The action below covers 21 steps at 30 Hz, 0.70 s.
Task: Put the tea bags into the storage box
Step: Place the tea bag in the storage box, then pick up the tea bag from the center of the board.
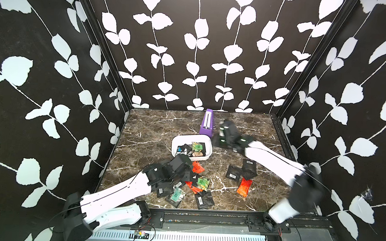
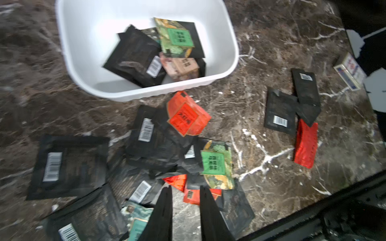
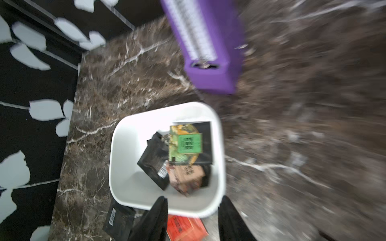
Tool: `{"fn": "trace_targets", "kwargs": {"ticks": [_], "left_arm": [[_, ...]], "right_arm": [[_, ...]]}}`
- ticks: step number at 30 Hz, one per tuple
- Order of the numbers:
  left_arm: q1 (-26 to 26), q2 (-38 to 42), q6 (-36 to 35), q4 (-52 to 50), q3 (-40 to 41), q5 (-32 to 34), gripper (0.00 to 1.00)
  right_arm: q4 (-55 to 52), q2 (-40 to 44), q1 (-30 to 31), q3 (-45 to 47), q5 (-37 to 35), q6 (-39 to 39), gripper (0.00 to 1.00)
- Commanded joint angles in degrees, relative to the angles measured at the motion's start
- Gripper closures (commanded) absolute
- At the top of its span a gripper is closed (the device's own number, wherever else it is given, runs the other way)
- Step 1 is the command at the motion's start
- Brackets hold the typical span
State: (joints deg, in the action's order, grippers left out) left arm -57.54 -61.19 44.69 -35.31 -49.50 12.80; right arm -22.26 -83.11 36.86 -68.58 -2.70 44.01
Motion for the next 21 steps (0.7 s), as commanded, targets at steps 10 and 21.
{"fn": "trace_targets", "kwargs": {"ticks": [10, 21], "left_arm": [[-3.5, -27.7, -4.0, 12.9, -19.8, -18.7, 0.91], [-5.2, -48.4, -3.3, 14.4, -33.3, -22.2, 0.99]], "right_arm": [[-5.7, 34.2, -10.0, 35.6, -0.3, 6.0, 0.65], [6.4, 35.5, -20.5, 48.9, 11.4, 10.9, 0.7]]}}
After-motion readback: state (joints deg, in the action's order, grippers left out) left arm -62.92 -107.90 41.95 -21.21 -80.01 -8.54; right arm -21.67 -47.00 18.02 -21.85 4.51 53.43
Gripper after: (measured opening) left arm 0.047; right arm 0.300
